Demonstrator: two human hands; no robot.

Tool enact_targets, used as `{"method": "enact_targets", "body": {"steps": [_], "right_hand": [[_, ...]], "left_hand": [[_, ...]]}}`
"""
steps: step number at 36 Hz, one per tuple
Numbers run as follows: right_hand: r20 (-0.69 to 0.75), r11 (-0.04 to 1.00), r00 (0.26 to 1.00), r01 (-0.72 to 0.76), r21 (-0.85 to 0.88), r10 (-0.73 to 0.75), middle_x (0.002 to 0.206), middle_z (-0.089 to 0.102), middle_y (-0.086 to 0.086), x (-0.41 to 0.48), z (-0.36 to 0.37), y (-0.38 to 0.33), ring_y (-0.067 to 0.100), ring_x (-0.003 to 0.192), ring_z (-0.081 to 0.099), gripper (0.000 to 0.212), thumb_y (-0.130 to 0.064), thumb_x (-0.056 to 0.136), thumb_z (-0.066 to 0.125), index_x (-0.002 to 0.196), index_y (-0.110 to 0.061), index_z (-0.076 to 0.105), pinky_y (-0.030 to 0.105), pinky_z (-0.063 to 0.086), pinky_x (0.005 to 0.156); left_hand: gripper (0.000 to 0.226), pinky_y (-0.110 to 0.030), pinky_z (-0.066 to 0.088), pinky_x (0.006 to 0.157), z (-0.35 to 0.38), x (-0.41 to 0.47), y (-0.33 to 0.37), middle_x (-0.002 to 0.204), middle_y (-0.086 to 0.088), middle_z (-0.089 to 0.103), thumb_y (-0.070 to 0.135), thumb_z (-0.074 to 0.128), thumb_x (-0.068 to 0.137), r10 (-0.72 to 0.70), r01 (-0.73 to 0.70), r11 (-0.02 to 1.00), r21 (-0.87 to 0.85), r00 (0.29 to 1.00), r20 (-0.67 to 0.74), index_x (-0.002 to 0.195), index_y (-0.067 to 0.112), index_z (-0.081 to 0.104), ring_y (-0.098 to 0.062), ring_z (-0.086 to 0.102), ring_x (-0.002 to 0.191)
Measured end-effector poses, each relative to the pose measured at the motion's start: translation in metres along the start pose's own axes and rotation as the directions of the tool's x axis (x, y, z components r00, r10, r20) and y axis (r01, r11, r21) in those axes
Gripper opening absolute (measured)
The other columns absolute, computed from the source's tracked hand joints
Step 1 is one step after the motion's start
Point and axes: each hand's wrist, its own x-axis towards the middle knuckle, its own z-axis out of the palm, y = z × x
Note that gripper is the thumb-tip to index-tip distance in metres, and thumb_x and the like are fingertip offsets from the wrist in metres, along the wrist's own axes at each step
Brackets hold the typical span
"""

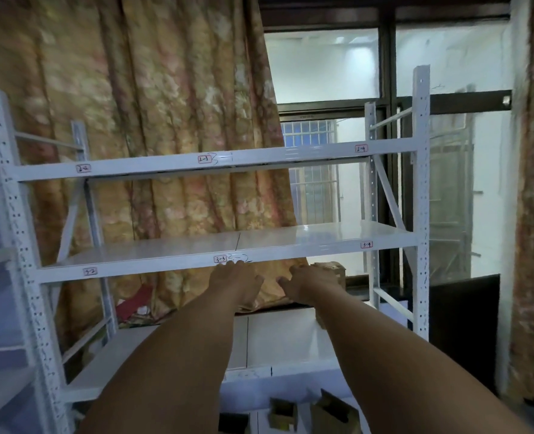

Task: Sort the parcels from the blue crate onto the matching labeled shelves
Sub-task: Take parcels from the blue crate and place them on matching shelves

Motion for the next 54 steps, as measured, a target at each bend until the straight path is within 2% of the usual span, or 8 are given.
{"method": "enact_targets", "body": {"steps": [17, 24, 28, 31, 35, 37, 41, 54], "right_hand": [[-0.015, 0.999, 0.999, 0.031, -0.033, -0.031, 0.158, 0.045, 0.009, 0.001, -0.022, -0.028, 0.031, 0.145, 0.038, 0.054, -0.039, 0.106, 0.026, 0.153, -0.018, 0.041, 0.049, 0.023, 0.121], [0.073, 0.974, 0.972, 0.226, -0.031, -0.223, 0.166, 0.03, 0.01, -0.015, -0.017, -0.106, 0.03, 0.153, 0.027, 0.058, -0.043, 0.11, 0.027, 0.161, -0.016, 0.031, 0.048, 0.017, 0.126], [0.107, 0.929, 0.923, 0.371, -0.004, -0.369, 0.165, 0.034, 0.008, -0.023, -0.006, -0.17, 0.031, 0.152, 0.028, 0.057, -0.047, 0.108, 0.028, 0.155, -0.019, 0.041, 0.051, 0.022, 0.123], [0.105, 0.878, 0.872, 0.477, 0.027, -0.477, 0.164, 0.034, 0.009, -0.04, 0.006, -0.222, 0.033, 0.15, 0.032, 0.054, -0.043, 0.109, 0.03, 0.157, -0.022, 0.038, 0.051, 0.025, 0.122], [0.16, 0.791, 0.776, 0.609, 0.062, -0.61, 0.159, 0.042, 0.009, -0.05, 0.033, -0.306, 0.031, 0.144, 0.041, 0.065, -0.052, 0.101, 0.017, 0.152, -0.024, 0.044, 0.054, 0.028, 0.12], [0.151, 0.732, 0.718, 0.677, 0.074, -0.679, 0.156, 0.047, 0.008, -0.065, 0.047, -0.347, 0.032, 0.143, 0.043, 0.071, -0.058, 0.1, 0.015, 0.149, -0.02, 0.048, 0.053, 0.029, 0.12], [0.061, 0.58, 0.577, 0.81, 0.088, -0.815, 0.151, 0.052, 0.009, -0.128, 0.053, -0.411, 0.032, 0.139, 0.048, 0.056, -0.053, 0.107, 0.026, 0.144, -0.019, 0.051, 0.043, 0.036, 0.114], [0.182, 0.211, 0.187, 0.97, 0.121, -0.965, 0.162, 0.039, 0.007, -0.296, 0.138, -0.639, 0.031, 0.148, 0.035, 0.063, -0.055, 0.108, 0.02, 0.156, -0.019, 0.039, 0.048, 0.021, 0.122]], "left_hand": [[0.054, -0.044, 0.033, 0.11, -0.029, -0.037, -0.022, 0.147, -0.006, 0.052, 0.047, 0.022, 0.105, -0.052, 0.051, 0.998, -0.028, 0.998, -0.04, 0.143, 0.023, 0.052, -0.03, 0.048, 0.132], [0.05, -0.043, 0.042, 0.107, -0.018, -0.087, -0.09, 0.149, -0.009, 0.051, 0.046, 0.033, 0.105, -0.177, 0.176, 0.983, -0.043, 0.984, -0.023, 0.144, 0.021, 0.052, -0.031, 0.05, 0.132], [0.054, -0.047, 0.042, 0.109, -0.015, -0.131, -0.148, 0.152, -0.013, 0.048, 0.049, 0.028, 0.106, -0.321, 0.322, 0.947, -0.017, 0.946, 0.033, 0.153, 0.025, 0.041, -0.036, 0.049, 0.134], [0.053, -0.049, 0.035, 0.115, -0.015, -0.178, -0.187, 0.154, -0.01, 0.046, 0.051, 0.032, 0.104, -0.451, 0.449, 0.893, 0.039, 0.89, 0.068, 0.15, 0.029, 0.044, -0.036, 0.045, 0.138], [0.048, -0.046, 0.039, 0.108, -0.016, -0.249, -0.236, 0.135, -0.012, 0.057, 0.045, 0.03, 0.107, -0.615, 0.606, 0.787, 0.118, 0.787, 0.059, 0.134, 0.014, 0.056, -0.034, 0.052, 0.125], [0.05, -0.046, 0.036, 0.109, -0.014, -0.286, -0.26, 0.139, -0.013, 0.055, 0.046, 0.028, 0.107, -0.682, 0.668, 0.728, 0.155, 0.729, 0.06, 0.137, 0.015, 0.053, -0.033, 0.051, 0.127], [0.053, -0.045, 0.03, 0.115, -0.005, -0.361, -0.311, 0.152, -0.011, 0.047, 0.048, 0.024, 0.108, -0.782, 0.759, 0.621, 0.196, 0.616, 0.09, 0.148, 0.02, 0.045, -0.033, 0.045, 0.137], [0.059, -0.048, 0.029, 0.119, 0.058, -0.565, -0.428, 0.15, -0.01, 0.049, 0.051, 0.018, 0.107, -0.956, 0.931, 0.278, 0.238, 0.242, 0.168, 0.146, 0.017, 0.046, -0.031, 0.043, 0.14]]}}
